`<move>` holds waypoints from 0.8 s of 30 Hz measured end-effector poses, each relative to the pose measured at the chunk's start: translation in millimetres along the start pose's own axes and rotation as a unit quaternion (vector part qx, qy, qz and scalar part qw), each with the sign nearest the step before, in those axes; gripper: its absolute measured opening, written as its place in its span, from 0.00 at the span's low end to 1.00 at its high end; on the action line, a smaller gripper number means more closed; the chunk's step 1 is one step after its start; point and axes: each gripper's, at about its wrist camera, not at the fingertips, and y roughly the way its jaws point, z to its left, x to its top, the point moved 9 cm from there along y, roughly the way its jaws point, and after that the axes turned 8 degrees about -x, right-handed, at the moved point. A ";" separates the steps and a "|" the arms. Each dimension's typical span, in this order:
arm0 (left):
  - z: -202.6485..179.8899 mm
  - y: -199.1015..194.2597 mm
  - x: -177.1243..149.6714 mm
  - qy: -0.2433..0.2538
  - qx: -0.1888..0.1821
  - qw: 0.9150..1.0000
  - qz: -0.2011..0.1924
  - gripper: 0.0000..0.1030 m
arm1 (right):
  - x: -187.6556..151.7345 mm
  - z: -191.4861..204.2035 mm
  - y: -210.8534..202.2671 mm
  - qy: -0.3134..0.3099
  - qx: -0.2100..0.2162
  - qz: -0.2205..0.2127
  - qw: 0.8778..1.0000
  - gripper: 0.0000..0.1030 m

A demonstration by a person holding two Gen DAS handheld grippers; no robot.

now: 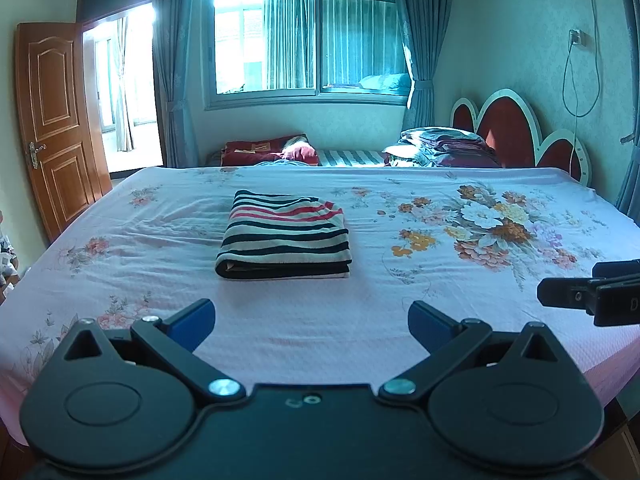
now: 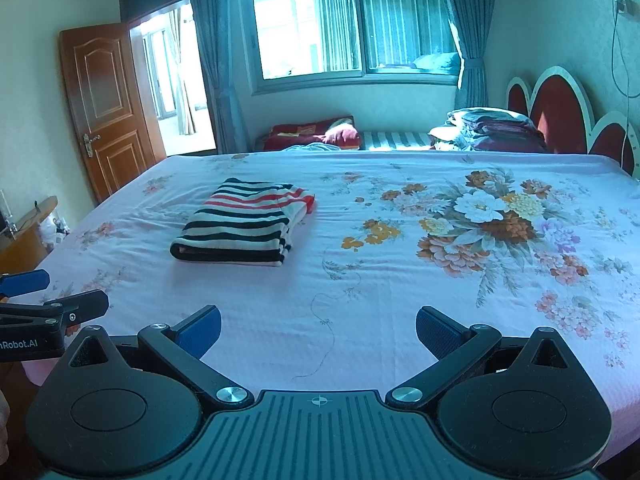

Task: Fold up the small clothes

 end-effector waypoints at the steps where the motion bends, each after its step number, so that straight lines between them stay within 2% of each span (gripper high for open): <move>1: 0.0 0.1 0.0 0.000 0.000 1.000 0.000 0.99 | 0.0 0.2 -0.2 0.000 0.000 0.000 1.000 0.99; 24: 2.3 -2.0 2.5 0.002 -0.002 1.000 -0.002 0.99 | 0.8 2.7 -0.3 -0.001 0.003 0.003 1.000 0.99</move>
